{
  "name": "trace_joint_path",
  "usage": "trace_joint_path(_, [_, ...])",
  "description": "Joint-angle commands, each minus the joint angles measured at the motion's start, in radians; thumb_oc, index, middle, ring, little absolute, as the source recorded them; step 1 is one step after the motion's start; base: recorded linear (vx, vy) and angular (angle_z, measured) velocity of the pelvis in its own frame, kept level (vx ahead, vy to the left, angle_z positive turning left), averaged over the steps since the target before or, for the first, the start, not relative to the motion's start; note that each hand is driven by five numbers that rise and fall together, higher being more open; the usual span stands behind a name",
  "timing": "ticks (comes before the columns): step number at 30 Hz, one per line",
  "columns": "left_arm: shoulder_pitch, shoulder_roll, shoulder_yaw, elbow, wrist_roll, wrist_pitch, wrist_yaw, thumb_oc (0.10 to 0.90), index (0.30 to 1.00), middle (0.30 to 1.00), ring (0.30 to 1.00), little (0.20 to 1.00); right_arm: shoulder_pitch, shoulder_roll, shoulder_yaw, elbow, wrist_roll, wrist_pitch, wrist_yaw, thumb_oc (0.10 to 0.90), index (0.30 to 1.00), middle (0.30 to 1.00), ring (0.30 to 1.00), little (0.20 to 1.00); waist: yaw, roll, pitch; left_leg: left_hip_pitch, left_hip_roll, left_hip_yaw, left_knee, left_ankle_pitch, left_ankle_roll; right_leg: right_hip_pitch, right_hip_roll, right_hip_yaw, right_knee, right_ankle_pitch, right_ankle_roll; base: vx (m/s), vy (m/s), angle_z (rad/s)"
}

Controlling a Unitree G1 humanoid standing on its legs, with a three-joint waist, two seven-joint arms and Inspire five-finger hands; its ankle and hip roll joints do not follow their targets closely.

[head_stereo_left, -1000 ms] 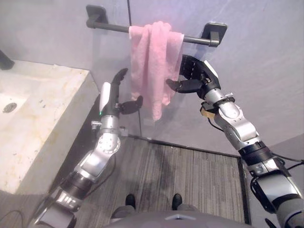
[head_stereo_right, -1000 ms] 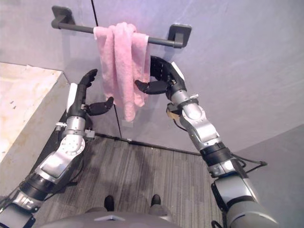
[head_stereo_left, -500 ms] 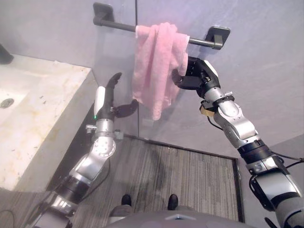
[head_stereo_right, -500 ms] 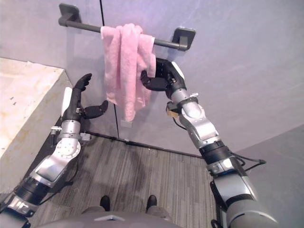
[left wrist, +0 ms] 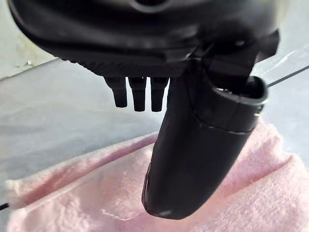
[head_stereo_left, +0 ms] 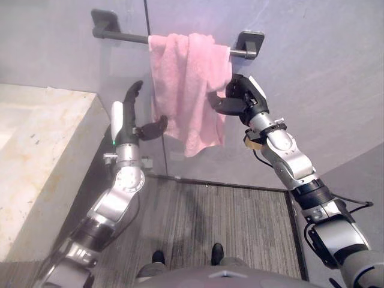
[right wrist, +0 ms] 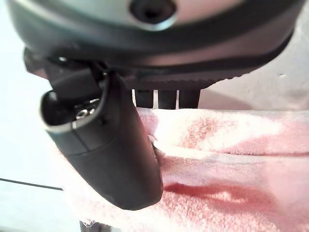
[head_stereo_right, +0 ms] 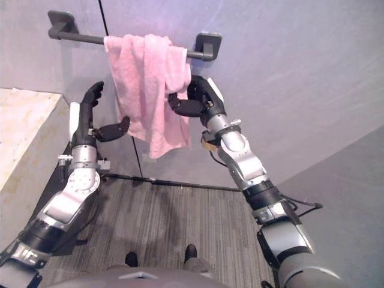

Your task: Organize the bathroom.

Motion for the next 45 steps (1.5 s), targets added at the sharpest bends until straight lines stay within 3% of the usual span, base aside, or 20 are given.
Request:
trace_joint_path(1, [-0.173,-0.024,0.041,-0.006,-0.022,-0.085,0.04,0.8,0.9,0.9,0.9,0.9,-0.08,0.0,0.014,-0.059,-0.035,-0.093,0.03,0.4,0.3,0.3,0.3,0.3,0.006,0.023,-0.095,0.025,-0.047,0.04,-0.002,-0.087,0.071,-0.049,-0.036,-0.048,0.125,-0.008,0.096,0.0,0.0,0.0])
trace_joint_path(10, [-0.222,-0.034,0.055,0.051,-0.071,-0.053,0.014,0.8,0.9,0.9,0.9,0.9,-0.085,0.015,0.038,-0.056,-0.049,-0.084,0.063,0.4,0.3,0.3,0.3,0.3,-0.009,0.031,-0.101,0.028,-0.046,0.05,-0.002,-0.085,0.072,-0.045,-0.029,-0.038,0.121,-0.021,0.098,0.02,0.002,-0.04])
trace_joint_path(11, [-0.235,-0.03,0.059,0.058,-0.079,-0.043,0.003,0.687,0.731,0.731,0.731,0.731,-0.081,0.019,0.043,-0.055,-0.053,-0.083,0.065,0.4,0.3,0.3,0.3,0.3,-0.012,0.033,-0.102,0.029,-0.046,0.052,-0.002,-0.085,0.071,-0.044,-0.028,-0.036,0.12,-0.023,0.098,0.04,0.006,-0.05])
trace_joint_path(12, [-0.241,-0.027,0.061,0.062,-0.1,-0.039,-0.01,0.671,0.707,0.707,0.707,0.707,-0.079,0.021,0.045,-0.056,-0.056,-0.082,0.069,0.4,0.3,0.3,0.3,0.3,-0.014,0.035,-0.102,0.031,-0.046,0.053,-0.002,-0.085,0.072,-0.044,-0.027,-0.034,0.119,-0.027,0.098,0.03,0.008,-0.05])
trace_joint_path(13, [-0.242,-0.026,0.065,0.064,-0.105,-0.042,-0.016,0.584,0.575,0.575,0.575,0.575,-0.076,0.021,0.044,-0.057,-0.057,-0.082,0.073,0.4,0.3,0.3,0.3,0.3,-0.015,0.036,-0.102,0.031,-0.047,0.054,-0.002,-0.084,0.072,-0.043,-0.026,-0.033,0.118,-0.028,0.098,0.02,0.009,-0.04])
trace_joint_path(16, [-0.244,-0.024,0.067,0.07,-0.113,-0.04,-0.033,0.521,0.481,0.481,0.481,0.481,-0.065,0.026,0.046,-0.06,-0.061,-0.083,0.078,0.4,0.3,0.3,0.3,0.3,-0.019,0.038,-0.102,0.032,-0.048,0.057,-0.002,-0.084,0.072,-0.043,-0.025,-0.027,0.116,-0.028,0.098,0.01,0.004,-0.02])
trace_joint_path(17, [-0.25,-0.017,0.067,0.086,-0.115,-0.04,-0.028,0.444,0.366,0.366,0.366,0.366,-0.059,0.029,0.048,-0.06,-0.064,-0.083,0.085,0.4,0.3,0.3,0.3,0.3,-0.022,0.04,-0.103,0.032,-0.049,0.059,-0.002,-0.084,0.073,-0.044,-0.025,-0.023,0.118,-0.027,0.099,0.02,0.007,-0.07])
trace_joint_path(18, [-0.258,-0.011,0.067,0.1,-0.114,-0.043,-0.023,0.4,0.3,0.3,0.3,0.3,-0.055,0.029,0.05,-0.058,-0.065,-0.084,0.089,0.4,0.3,0.3,0.3,0.3,-0.025,0.04,-0.104,0.033,-0.049,0.062,-0.002,-0.084,0.074,-0.045,-0.026,-0.021,0.118,-0.025,0.1,0.03,0.008,-0.09])
trace_joint_path(30, [-0.276,0.052,0.123,0.157,-0.08,-0.059,0.031,0.4,0.3,0.3,0.3,0.3,0.003,0.023,0.029,-0.049,-0.052,-0.106,0.092,0.4,0.3,0.3,0.3,0.3,-0.036,0.046,-0.105,0.038,-0.048,0.07,-0.002,-0.082,0.072,-0.051,-0.026,-0.006,0.126,-0.019,0.101,0.01,0.004,-0.03])
trace_joint_path(38, [-0.171,0.07,0.212,0.11,-0.093,-0.049,0.054,0.4,0.3,0.3,0.3,0.3,0.095,0.014,-0.015,-0.077,-0.051,-0.097,0.061,0.4,0.3,0.3,0.3,0.3,-0.026,0.043,-0.102,0.035,-0.051,0.065,-0.002,-0.084,0.073,-0.05,-0.029,-0.013,0.126,-0.017,0.101,0.0,0.0,0.0])
trace_joint_path(45, [-0.075,0.042,0.272,0.117,-0.125,-0.059,0.09,0.4,0.3,0.3,0.3,0.3,0.2,0.03,-0.081,-0.069,-0.027,-0.128,0.011,0.4,0.3,0.3,0.3,0.3,-0.025,0.042,-0.096,0.034,-0.052,0.064,-0.002,-0.085,0.076,-0.051,-0.035,-0.017,0.135,-0.011,0.102,0.0,0.001,0.02])
